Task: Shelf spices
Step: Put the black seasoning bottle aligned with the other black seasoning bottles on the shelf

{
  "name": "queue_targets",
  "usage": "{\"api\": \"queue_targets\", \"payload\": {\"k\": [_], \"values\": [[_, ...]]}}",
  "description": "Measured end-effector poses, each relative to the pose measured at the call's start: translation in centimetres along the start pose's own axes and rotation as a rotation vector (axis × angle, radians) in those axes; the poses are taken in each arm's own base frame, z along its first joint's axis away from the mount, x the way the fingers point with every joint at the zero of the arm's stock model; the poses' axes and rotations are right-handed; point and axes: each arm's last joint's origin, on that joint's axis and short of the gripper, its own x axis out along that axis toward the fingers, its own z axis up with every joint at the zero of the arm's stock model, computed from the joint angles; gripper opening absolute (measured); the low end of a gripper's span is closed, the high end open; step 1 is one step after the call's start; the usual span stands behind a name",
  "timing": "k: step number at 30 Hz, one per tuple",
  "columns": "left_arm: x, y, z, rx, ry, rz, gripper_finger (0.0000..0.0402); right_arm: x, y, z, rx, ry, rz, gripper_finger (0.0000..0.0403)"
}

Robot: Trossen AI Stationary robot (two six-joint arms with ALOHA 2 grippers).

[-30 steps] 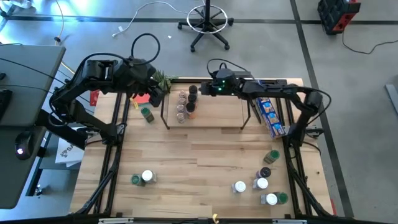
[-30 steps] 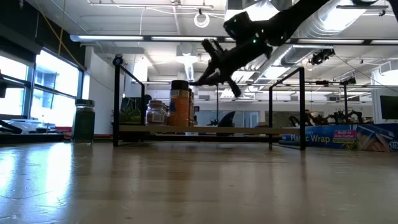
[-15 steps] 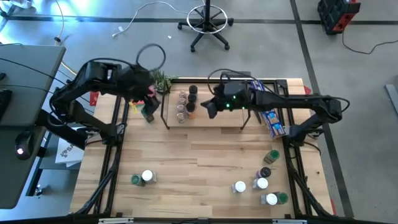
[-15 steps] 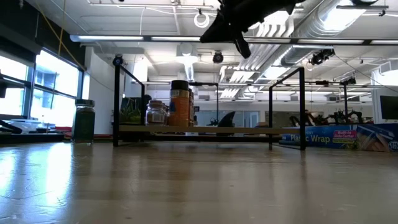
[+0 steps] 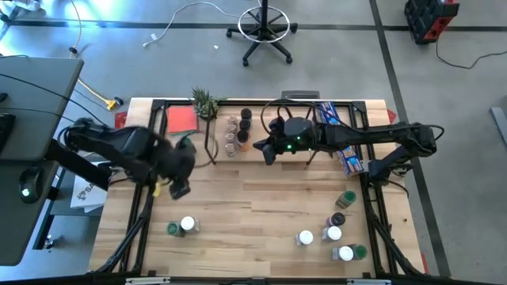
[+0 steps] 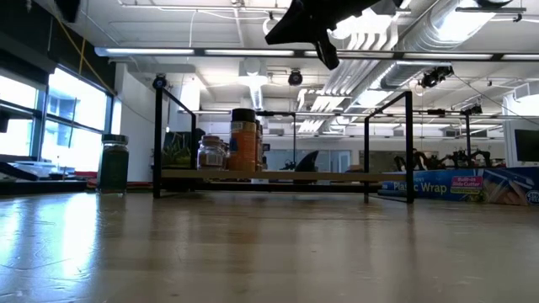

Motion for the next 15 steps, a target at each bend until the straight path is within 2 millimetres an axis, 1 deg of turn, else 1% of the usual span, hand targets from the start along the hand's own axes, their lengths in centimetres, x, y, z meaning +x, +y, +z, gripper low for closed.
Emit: {"api": "queue_targets", "payload": {"k": [5, 8, 11, 14, 15], "values": [[0.8, -1.5, -3.1, -0.082, -0.025, -0.091, 0.0275, 0.0, -0.1, 0.3, 0.007, -0.023, 0.009, 0.0009], [1.7, -2.6, -4.8, -0.038, -0.053, -0.102, 0.0275, 0.0, 0.2, 0.7, 0.006, -0.057, 0.034, 0.0009], [3.0, -3.3, -6.3, 0.011, -0.047, -0.084, 0.0275, -0.1, 0.5, 1.1, 0.009, -0.099, 0.067, 0.0009], [4.4, -3.9, -7.5, 0.023, -0.036, -0.088, 0.0275, -0.6, 0.9, 1.6, 0.011, -0.138, 0.096, 0.0009], [4.9, -4.1, -7.8, 0.022, -0.034, -0.092, 0.0275, -1.2, 1.0, 1.9, 0.012, -0.155, 0.108, 0.0009]]}}
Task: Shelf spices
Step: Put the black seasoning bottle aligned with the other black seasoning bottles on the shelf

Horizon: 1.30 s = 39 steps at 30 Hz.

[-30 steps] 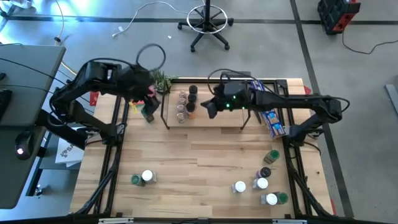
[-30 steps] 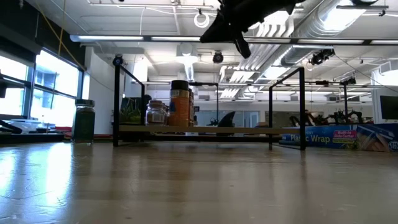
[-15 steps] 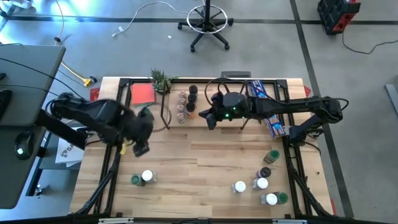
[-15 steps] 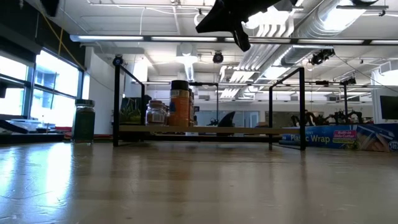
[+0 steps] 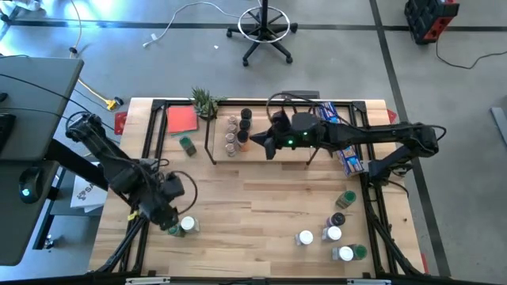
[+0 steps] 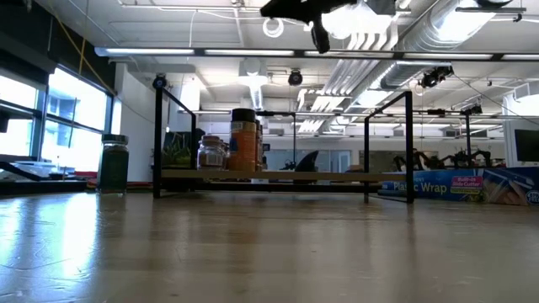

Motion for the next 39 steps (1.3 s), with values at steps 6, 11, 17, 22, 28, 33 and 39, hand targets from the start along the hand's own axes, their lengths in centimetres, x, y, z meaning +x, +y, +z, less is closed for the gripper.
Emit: {"api": "queue_targets", "payload": {"k": [6, 11, 17, 22, 28, 33, 39], "values": [[2.3, -0.7, -1.1, 0.000, -0.025, -0.059, 0.0275, -4.1, 1.7, 2.5, -0.101, -0.151, -0.036, 0.0008], [3.6, -0.7, -1.0, 0.067, -0.051, -0.071, 0.0275, -8.3, 4.6, 4.8, -0.295, -0.099, -0.222, 0.0001], [4.4, -0.1, -0.5, 0.040, -0.076, -0.029, 0.0275, -11.7, 8.2, 5.6, -0.429, 0.189, -0.132, 0.0001], [4.4, 0.2, 0.1, 0.020, -0.140, -0.002, 0.0275, -13.1, 9.4, 2.7, -0.337, 0.463, -0.032, 0.0001], [4.4, 0.4, 0.7, -0.009, -0.180, 0.017, 0.0275, -13.5, 9.4, -3.3, -0.271, 0.794, -0.033, 0.0049], [4.5, 0.3, 0.9, -0.018, -0.190, 0.000, 0.0275, -14.1, 9.1, -8.4, -0.315, 1.007, -0.020, 0.0131], [4.4, 0.3, 0.9, -0.018, -0.197, 0.002, 0.0275, -16.1, 8.5, -12.5, -0.552, 1.200, 0.011, 0.0199]]}}
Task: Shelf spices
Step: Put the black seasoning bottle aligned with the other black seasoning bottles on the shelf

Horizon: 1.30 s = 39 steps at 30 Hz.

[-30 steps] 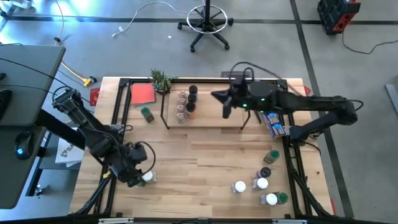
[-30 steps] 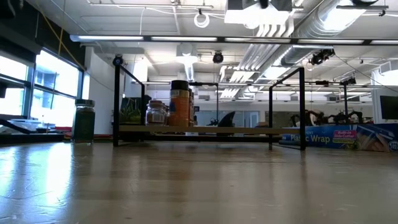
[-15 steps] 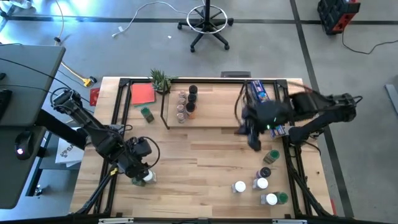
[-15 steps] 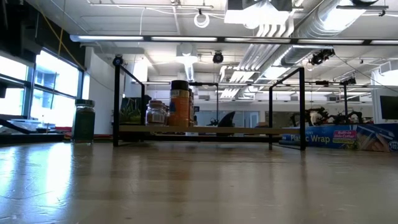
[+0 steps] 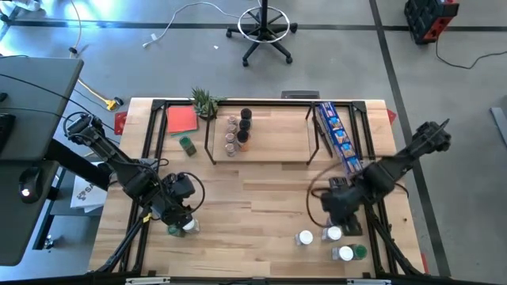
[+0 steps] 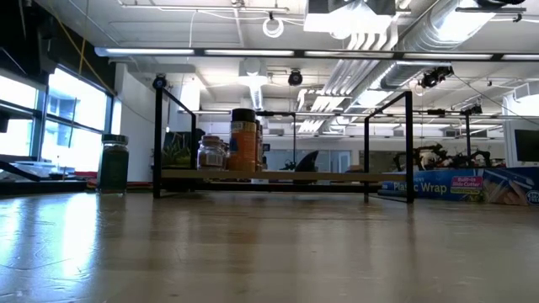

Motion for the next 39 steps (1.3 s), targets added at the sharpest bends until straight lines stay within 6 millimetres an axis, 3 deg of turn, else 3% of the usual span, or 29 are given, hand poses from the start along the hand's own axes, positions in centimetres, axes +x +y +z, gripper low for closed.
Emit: {"api": "queue_targets", "payload": {"k": [6, 10, 16, 25, 39], "values": [[0.0, 0.0, 0.0, 0.001, -0.003, 0.002, 0.0275, 1.9, 1.4, -2.2, -0.267, 0.088, -0.015, 0.0211], [0.0, 0.0, 0.0, -0.001, -0.003, 0.002, 0.0275, 3.3, 1.4, -3.4, -0.335, 0.147, -0.042, 0.0211], [0.0, 0.0, 0.0, -0.024, -0.003, 0.002, 0.0275, 4.6, 0.9, -3.9, -0.307, 0.156, -0.098, 0.0216], [0.0, 0.1, 0.1, -0.033, 0.004, 0.002, 0.0275, 6.6, 0.4, -4.2, -0.313, 0.140, -0.095, 0.0255], [0.1, 0.3, 0.0, -0.035, 0.050, 0.017, 0.0275, 8.7, -0.4, -4.7, -0.315, 0.103, -0.140, 0.0257]]}}
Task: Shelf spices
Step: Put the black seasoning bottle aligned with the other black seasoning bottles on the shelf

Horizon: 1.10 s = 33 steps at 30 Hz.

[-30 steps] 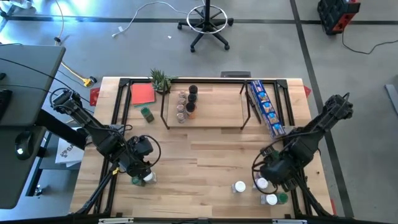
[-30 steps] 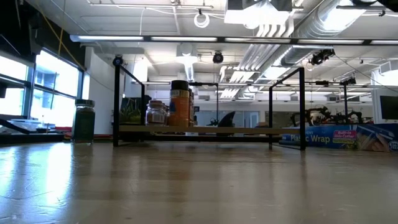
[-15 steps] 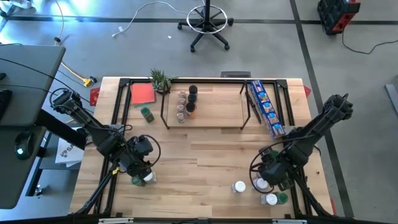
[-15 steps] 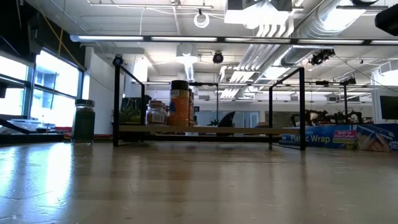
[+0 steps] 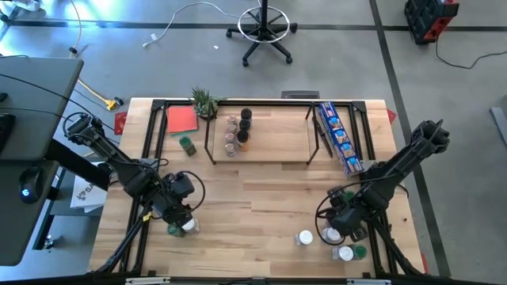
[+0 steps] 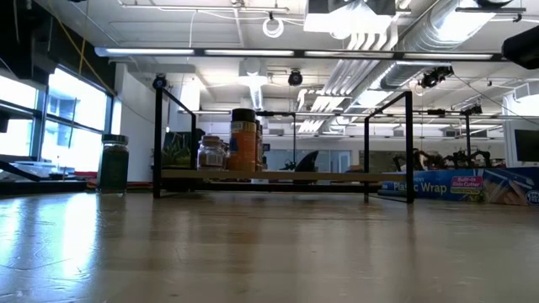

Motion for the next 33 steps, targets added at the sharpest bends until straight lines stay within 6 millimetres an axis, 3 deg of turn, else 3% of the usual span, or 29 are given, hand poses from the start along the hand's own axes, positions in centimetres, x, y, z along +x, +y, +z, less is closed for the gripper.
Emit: {"api": "queue_targets", "payload": {"k": [21, 27, 33], "values": [[0.0, 0.0, 0.0, -0.014, 0.005, -0.004, 0.0275, 0.1, -0.1, 0.0, 0.025, -0.002, -0.013, 0.0255], [0.0, 0.0, 0.0, -0.014, 0.005, -0.005, 0.0275, 0.0, -0.3, 0.2, 0.054, -0.011, -0.003, 0.0192], [0.0, 0.0, 0.1, -0.025, 0.018, -0.006, 0.0275, -1.7, -1.6, 1.8, 0.185, -0.071, 0.021, 0.0188]]}}
